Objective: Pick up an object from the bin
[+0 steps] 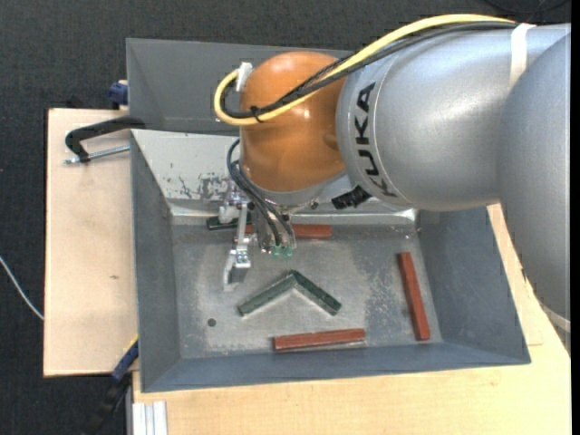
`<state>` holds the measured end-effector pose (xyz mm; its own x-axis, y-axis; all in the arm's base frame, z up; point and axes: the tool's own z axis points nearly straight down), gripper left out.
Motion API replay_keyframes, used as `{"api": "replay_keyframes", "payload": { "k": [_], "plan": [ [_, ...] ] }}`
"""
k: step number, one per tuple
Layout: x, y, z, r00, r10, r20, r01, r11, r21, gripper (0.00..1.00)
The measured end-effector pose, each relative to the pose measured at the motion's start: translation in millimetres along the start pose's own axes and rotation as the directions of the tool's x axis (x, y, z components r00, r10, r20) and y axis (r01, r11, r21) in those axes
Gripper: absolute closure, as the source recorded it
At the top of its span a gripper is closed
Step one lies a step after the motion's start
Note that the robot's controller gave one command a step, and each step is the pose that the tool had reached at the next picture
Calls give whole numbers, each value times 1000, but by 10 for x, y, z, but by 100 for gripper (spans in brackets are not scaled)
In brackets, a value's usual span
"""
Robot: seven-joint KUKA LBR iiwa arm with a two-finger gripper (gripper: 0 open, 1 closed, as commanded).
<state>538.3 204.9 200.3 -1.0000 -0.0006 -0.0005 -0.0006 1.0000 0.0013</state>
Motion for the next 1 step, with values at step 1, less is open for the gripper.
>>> {"api": "replay_keyframes", "payload": {
  "k": [1],
  "plan": [
    [20, -349, 500, 990, -141, 2, 141, 990, 0, 0]
  ]
}}
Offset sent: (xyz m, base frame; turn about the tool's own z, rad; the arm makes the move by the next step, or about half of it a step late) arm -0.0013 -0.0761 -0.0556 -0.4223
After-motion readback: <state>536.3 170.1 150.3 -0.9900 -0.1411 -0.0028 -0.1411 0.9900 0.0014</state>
